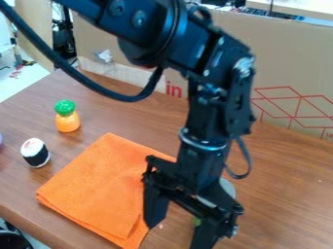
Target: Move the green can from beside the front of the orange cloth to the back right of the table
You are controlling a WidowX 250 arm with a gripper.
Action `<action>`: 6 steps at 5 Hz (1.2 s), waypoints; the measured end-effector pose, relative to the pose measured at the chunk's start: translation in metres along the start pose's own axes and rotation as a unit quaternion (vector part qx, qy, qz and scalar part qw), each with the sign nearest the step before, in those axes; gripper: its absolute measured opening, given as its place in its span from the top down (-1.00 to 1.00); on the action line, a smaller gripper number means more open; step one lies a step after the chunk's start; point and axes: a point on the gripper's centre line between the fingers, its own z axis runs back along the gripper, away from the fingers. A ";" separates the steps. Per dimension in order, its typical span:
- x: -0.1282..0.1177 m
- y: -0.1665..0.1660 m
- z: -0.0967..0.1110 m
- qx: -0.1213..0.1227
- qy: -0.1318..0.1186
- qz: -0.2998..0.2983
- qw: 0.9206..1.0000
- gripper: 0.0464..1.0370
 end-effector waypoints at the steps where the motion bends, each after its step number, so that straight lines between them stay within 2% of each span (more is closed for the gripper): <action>1: 0.008 0.008 -0.013 -0.012 -0.008 0.006 1.000 -0.93; 3: 0.051 0.003 -0.021 -0.011 -0.055 -0.016 0.998 -0.93; 4: 0.084 0.000 -0.019 0.001 -0.070 -0.030 0.997 -0.93; 5: 0.112 -0.002 -0.009 0.002 -0.101 -0.041 0.994 -0.93; 6: 0.143 0.012 0.001 -0.015 -0.122 -0.034 0.992 -0.93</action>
